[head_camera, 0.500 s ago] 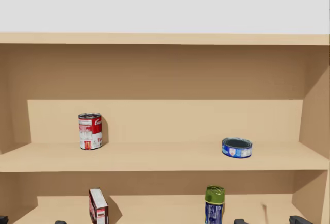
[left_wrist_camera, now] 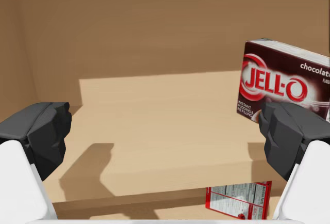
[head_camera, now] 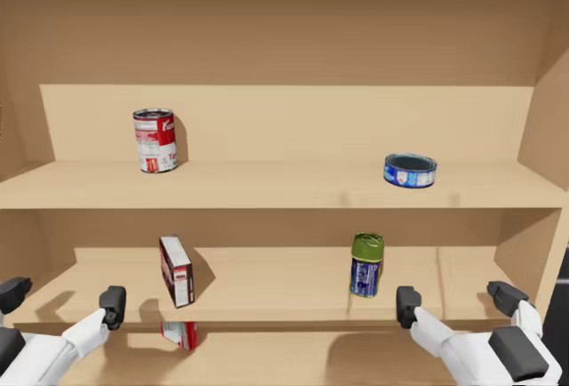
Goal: Look through the shelves, find the gelatin box, and take it.
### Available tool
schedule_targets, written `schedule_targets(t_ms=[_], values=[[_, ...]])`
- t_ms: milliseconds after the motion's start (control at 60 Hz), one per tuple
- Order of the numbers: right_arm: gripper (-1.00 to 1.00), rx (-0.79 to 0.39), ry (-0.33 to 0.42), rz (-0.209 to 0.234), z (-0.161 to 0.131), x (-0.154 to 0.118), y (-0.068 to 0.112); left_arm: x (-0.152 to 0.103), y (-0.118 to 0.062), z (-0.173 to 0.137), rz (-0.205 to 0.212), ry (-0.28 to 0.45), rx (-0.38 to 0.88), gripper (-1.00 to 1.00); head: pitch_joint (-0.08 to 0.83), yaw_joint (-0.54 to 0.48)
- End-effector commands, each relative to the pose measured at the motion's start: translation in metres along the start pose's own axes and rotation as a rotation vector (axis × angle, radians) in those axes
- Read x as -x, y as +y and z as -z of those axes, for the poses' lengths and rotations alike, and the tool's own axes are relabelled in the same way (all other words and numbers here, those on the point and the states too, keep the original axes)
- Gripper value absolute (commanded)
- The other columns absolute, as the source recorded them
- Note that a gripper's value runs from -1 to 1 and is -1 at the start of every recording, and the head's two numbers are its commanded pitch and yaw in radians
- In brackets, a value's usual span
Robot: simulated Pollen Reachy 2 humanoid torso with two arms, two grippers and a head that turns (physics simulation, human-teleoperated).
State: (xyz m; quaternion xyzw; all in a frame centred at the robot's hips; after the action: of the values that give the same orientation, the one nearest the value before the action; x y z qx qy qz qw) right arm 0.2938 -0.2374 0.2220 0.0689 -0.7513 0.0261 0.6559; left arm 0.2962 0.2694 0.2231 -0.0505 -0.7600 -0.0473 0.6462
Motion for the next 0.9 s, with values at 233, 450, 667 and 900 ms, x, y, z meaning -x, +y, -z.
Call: schedule_targets(t_ms=[233, 450, 667, 900], values=[[-1.0, 0.01, 0.016, -0.01, 0.002, 0.005, 0.001, 0.0, -0.001, 0.0, 0.003, -0.001, 0.004, -1.0, 0.407, 0.06], [-1.0, 0.007, 0.026, -0.021, 0.003, 0.008, 0.002, 0.0, -0.001, 0.0, 0.004, -0.001, 0.008, -1.0, 0.522, 0.16], [-1.0, 0.006, 0.037, -0.03, 0.004, 0.012, 0.005, 0.0, -0.004, 0.0, -0.009, -0.003, 0.024, -1.0, 0.558, 0.21], [-1.0, 0.02, 0.042, -0.037, 0.005, 0.015, 0.004, -0.02, -0.023, -0.013, -0.09, 0.03, 0.066, -1.0, 0.562, 0.2]])
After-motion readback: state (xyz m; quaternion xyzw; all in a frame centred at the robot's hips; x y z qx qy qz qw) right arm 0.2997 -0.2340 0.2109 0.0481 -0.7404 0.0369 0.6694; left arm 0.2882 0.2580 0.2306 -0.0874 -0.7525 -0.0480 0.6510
